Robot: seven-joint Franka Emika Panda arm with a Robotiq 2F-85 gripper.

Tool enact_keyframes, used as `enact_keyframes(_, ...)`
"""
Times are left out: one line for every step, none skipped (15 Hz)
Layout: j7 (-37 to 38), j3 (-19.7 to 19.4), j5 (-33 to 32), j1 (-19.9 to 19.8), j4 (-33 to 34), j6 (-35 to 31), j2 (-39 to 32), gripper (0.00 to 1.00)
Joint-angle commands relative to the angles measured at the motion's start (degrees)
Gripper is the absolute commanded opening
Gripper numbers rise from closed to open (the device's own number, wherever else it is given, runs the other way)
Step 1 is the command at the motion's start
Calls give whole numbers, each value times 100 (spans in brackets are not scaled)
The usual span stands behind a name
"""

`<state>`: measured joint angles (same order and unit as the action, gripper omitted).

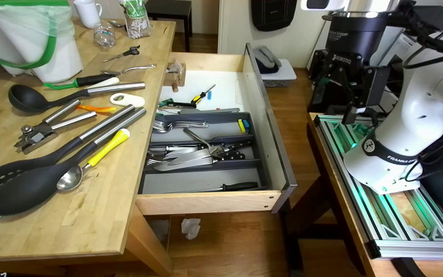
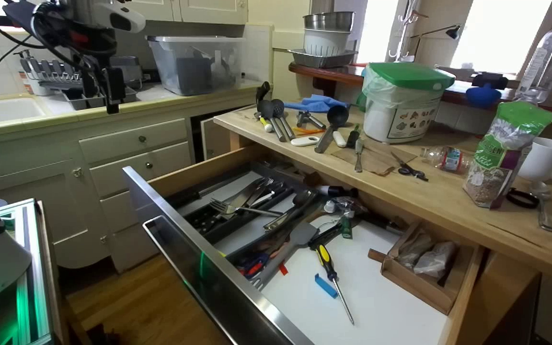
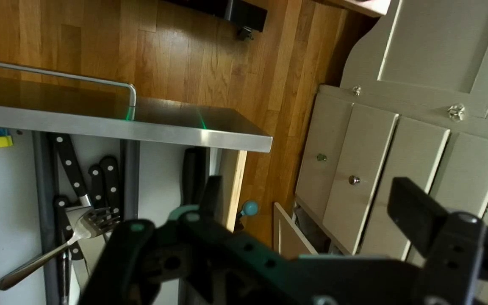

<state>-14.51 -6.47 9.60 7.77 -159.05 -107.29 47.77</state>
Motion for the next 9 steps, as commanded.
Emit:
enact_keyframes(226, -164, 167, -388, 214, -453, -342, 100)
enact_keyframes(160, -354, 221, -467, 311, -559, -471, 100)
enact_keyframes(84, -554, 231, -607, 413, -702, -637, 100)
enact_keyframes(28, -733, 296, -707, 471, -905, -828, 100)
enact_keyframes(-55, -962, 414, -768, 556, -1072, -1040, 100)
enact_keyframes(-151, -1175, 571, -805, 597, -1363, -1272, 100)
enact_keyframes(-285, -1404, 809, -792, 678, -1651, -1559, 100)
enact_keyframes(-398, -1591, 1109, -737, 746, -1883, -1791, 100)
enact_keyframes(-538, -1781, 1492, -626, 867, -2136, -2125, 100)
